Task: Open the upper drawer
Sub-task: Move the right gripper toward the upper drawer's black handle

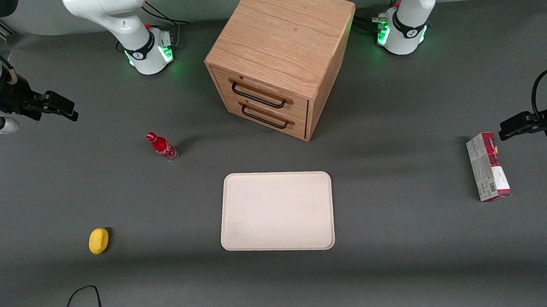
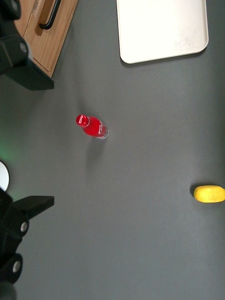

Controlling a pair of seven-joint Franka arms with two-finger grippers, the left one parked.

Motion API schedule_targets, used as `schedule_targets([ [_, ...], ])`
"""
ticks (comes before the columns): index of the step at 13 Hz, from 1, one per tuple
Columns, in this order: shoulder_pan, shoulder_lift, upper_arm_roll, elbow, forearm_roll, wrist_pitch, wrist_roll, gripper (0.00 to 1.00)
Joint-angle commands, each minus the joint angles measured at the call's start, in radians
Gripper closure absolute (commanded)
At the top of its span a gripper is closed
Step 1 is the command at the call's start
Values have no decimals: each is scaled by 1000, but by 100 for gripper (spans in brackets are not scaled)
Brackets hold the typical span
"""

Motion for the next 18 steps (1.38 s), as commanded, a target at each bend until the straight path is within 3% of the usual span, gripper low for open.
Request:
schedule_targets([
  [1, 1, 18, -4, 34, 16, -24, -1, 0],
  [5, 6, 60, 28, 71, 53, -7, -15, 0],
  [12, 19, 271, 424, 307, 64, -12, -26, 0],
  [13, 21, 293, 477, 313, 73, -10, -88, 0],
  [15, 26, 333, 545, 318, 122, -7, -275, 0],
  [18, 38, 409, 573, 315, 295, -2, -387, 0],
])
